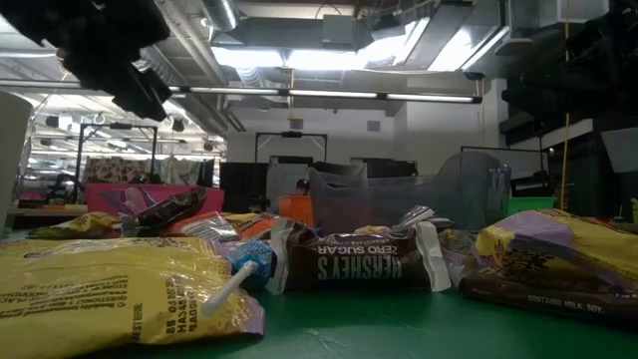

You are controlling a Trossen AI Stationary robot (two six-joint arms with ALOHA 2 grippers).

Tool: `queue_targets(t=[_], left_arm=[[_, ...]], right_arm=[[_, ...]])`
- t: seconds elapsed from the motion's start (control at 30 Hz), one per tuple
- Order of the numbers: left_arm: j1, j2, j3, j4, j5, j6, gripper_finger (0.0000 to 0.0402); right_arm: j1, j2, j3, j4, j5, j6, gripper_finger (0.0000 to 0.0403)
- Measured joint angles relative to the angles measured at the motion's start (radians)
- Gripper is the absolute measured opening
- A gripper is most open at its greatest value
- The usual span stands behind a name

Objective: Sort candy
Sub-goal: Put the purple gummy pack into the red bin

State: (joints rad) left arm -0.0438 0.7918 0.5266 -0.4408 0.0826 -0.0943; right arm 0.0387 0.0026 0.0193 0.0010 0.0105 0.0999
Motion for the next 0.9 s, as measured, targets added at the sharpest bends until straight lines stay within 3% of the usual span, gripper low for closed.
queue_targets(t=[0.2,0.5,0.67,0.9], left_arm=[[-0.144,0.037,0.000,-0.004,-0.181,0.002,0.0137],[-0.278,0.219,0.000,-0.023,-0.376,0.007,0.0137],[-0.312,0.306,0.000,-0.022,-0.446,0.096,0.0137],[-0.312,0.409,0.000,-0.015,-0.492,0.103,0.0137]], right_arm=[[0.000,0.000,0.000,0.000,0.000,0.000,0.0205],[0.000,0.000,0.000,-0.002,0.000,0.000,0.0205],[0.000,0.000,0.000,-0.002,0.000,0.000,0.0205],[0.000,0.000,0.000,-0.002,0.000,0.000,0.0205]])
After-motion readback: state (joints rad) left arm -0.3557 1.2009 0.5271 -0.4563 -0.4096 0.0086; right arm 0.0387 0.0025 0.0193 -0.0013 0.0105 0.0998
